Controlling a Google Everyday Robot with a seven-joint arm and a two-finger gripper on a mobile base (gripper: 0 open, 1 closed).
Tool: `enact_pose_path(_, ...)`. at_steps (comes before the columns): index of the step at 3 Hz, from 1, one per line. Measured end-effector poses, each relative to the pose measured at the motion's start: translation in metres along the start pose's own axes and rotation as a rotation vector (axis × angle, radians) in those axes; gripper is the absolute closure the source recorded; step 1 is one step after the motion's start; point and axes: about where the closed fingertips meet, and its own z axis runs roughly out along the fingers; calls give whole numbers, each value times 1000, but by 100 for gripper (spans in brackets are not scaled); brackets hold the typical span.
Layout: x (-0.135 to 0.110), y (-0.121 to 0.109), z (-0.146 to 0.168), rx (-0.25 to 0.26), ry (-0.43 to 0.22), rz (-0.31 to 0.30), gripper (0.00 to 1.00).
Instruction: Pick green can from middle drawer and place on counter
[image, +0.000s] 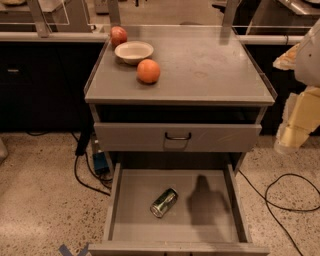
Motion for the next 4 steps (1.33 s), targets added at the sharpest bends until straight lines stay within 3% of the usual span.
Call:
enact_pose_path(1, -1, 0, 7, 1, -8, 0, 0)
enact_pose_path(2, -3, 4, 33, -9, -11, -15, 0)
enact_pose_path(4, -17, 30, 117, -65, -61, -79, 0)
